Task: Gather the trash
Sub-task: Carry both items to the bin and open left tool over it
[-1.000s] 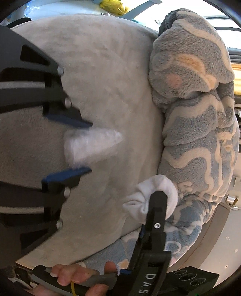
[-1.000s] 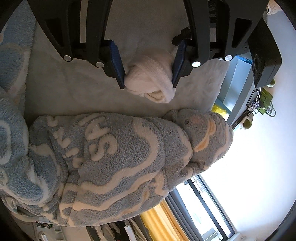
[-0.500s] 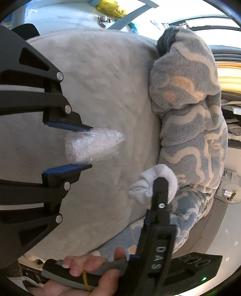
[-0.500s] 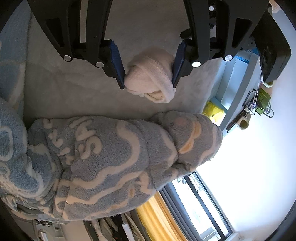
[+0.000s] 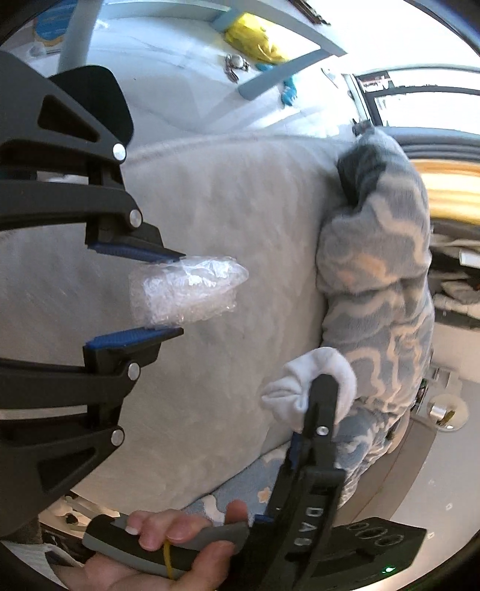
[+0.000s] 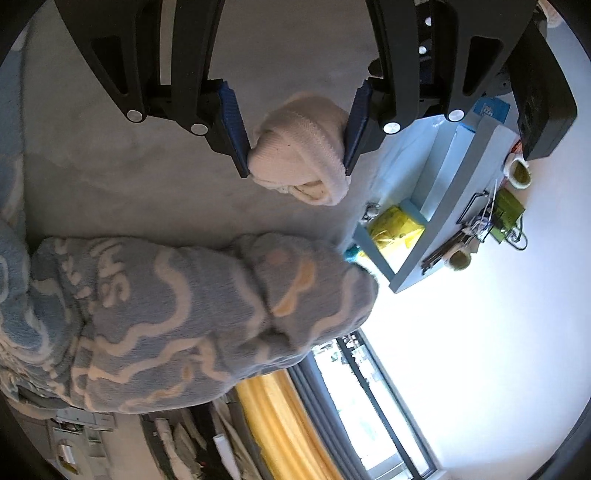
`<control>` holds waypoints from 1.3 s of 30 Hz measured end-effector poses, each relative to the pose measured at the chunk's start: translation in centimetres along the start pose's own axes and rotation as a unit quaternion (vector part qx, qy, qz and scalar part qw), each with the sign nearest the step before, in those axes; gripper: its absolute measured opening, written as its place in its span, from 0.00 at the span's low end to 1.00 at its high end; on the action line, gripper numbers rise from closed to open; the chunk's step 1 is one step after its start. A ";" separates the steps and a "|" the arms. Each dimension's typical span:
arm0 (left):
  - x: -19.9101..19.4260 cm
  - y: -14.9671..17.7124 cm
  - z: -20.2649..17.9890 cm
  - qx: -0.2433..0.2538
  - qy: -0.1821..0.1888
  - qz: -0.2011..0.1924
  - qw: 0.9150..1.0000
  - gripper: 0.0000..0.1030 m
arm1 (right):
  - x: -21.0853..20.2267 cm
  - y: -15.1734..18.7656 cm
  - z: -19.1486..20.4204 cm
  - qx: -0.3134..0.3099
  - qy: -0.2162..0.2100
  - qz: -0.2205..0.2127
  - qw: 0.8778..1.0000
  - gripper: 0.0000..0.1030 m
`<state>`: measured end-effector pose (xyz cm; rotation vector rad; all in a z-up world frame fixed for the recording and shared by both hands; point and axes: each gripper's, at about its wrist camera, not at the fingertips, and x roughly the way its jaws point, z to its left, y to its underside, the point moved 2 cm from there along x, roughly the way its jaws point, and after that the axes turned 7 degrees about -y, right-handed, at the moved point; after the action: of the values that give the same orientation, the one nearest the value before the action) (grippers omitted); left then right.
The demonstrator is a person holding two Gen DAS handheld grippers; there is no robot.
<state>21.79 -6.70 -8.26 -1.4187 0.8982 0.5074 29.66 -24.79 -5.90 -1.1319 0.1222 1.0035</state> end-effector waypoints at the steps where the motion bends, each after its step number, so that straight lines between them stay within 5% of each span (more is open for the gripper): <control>1: -0.7 0.3 0.5 -0.001 -0.005 -0.004 1.000 0.34 | 0.2 0.3 0.7 -0.003 -0.002 0.002 1.000 0.48; 20: -5.8 5.8 10.5 -0.033 -0.072 -0.010 0.997 0.35 | 4.2 3.3 11.6 -0.050 -0.059 0.035 0.996 0.48; 39: -3.4 12.2 19.2 -0.070 -0.097 0.067 0.991 0.35 | 9.6 5.5 20.0 -0.088 -0.099 0.075 0.988 0.49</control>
<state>14.70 14.15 -14.72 -1.4128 0.8168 0.8086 23.59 -2.75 -5.60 -1.1895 -0.0432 1.2748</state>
